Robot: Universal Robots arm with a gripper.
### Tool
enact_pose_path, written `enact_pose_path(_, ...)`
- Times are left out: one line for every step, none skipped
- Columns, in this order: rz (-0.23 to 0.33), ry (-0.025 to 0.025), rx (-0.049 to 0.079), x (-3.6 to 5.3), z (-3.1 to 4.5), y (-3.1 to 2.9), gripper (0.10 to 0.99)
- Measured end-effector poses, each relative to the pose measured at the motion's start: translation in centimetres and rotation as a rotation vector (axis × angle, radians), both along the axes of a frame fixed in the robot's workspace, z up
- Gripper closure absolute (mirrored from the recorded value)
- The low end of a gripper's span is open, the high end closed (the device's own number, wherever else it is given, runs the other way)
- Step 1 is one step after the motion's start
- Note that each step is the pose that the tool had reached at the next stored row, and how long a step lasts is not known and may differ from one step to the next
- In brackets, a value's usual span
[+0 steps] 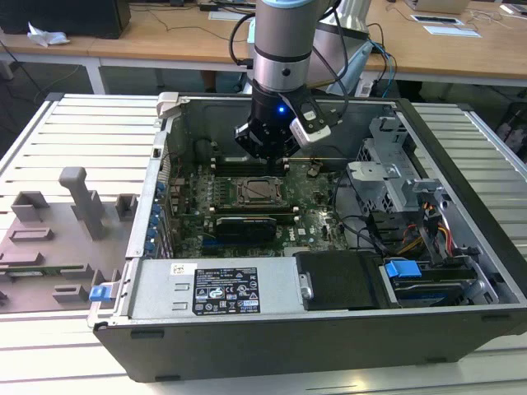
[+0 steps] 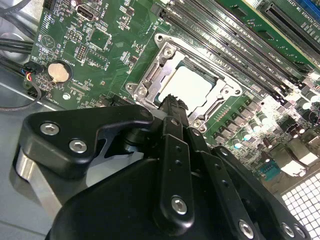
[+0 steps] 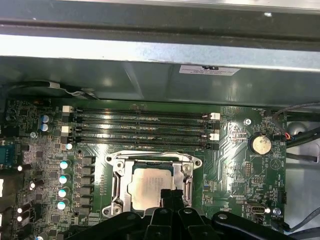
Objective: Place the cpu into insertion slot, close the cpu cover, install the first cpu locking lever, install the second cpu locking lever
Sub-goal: 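Install the first cpu locking lever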
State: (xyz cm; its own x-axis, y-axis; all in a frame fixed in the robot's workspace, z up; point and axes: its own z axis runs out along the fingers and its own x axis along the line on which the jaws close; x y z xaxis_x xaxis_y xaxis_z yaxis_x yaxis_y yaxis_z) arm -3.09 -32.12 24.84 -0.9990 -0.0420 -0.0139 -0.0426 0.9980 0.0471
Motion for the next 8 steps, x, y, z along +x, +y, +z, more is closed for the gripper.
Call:
enact_pose_path(0.0,0.0,0.0,0.0,0.0,0.0,0.98)
enact_pose_path(0.0,0.0,0.0,0.0,0.0,0.0,0.98)
enact_pose_path(0.0,0.0,0.0,0.0,0.01,0.0,0.98)
enact_pose_path(0.0,0.0,0.0,0.0,0.01,0.0,0.98)
enact_pose_path(0.0,0.0,0.0,0.0,0.01,0.0,0.98)
enact_pose_path(0.0,0.0,0.0,0.0,0.01,0.0,0.98)
enact_pose_path(0.0,0.0,0.0,0.0,0.01,0.0,0.98)
enact_pose_path(0.0,0.0001,0.0,0.0,0.01,0.0,0.98)
